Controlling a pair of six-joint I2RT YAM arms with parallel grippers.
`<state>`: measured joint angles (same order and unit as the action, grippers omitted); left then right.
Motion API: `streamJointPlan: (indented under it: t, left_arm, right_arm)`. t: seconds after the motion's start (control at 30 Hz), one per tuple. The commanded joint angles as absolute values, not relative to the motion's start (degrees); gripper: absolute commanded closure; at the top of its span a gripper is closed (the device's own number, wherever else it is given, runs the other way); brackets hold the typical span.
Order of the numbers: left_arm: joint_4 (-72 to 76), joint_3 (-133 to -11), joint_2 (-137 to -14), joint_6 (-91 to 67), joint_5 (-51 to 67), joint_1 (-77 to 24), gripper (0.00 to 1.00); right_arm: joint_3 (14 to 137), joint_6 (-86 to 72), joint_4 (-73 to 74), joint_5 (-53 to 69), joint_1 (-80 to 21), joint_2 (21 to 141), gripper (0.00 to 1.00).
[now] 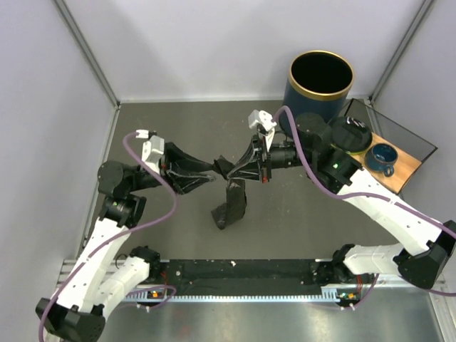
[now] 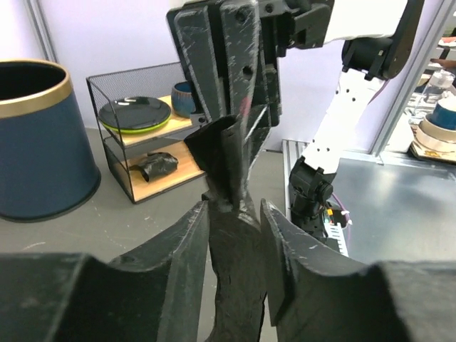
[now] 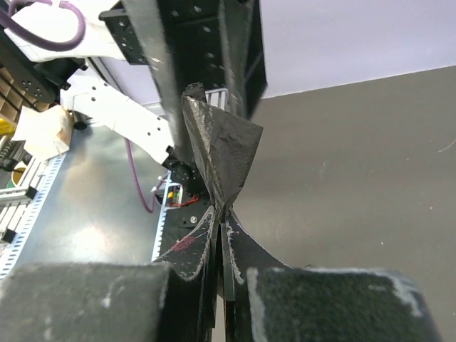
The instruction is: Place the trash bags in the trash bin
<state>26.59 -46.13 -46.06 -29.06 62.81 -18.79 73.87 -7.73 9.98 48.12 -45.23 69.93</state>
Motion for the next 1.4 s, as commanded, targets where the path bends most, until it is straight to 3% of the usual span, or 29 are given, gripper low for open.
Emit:
streamJointPlan:
  t: [0.0,0.23,0.47,0.8,1.07,1.17,1.37]
  left_arm:
    - [16.4,-51.0,-41.8,-16.3,62.8,-18.5,0.58]
    - [12.4,-53.9,-43.4,-15.7,65.2,-19.2,0.66]
    - [10.1,-54.4,-46.7,-15.3,59.6,-22.2,0.72]
    - [12.3,-53.7,-48.5,-16.8,60.2,-23.0,0.63]
    - [18.7,-51.4,-47.3,-20.7,64.7,-23.0,1.00]
    - [10.0,-52.0,-45.5,-15.6,62.9,-22.9,1.00]
    - [6.9,-51.5,-44.6,-14.9,60.5,-22.8,1.00]
  right_arm:
    - [73.0,-4.7,11.9,48.3,-45.4,68.0,1.00]
    - [72.6,-2.5,12.9,45.1,-45.5,67.8,1.00]
    - [72.9,-2.0,13.0,45.0,-46.3,67.9,1.00]
    - [72.3,-1.0,13.0,45.2,-47.2,67.5,1.00]
    - [72.2,-2.5,13.6,44.4,-46.7,67.4,1.00]
    - [72.0,-3.0,14.4,44.9,-44.4,66.3,0.96]
    - [72.8,-1.0,18.3,46.5,-42.2,64.2,1.00]
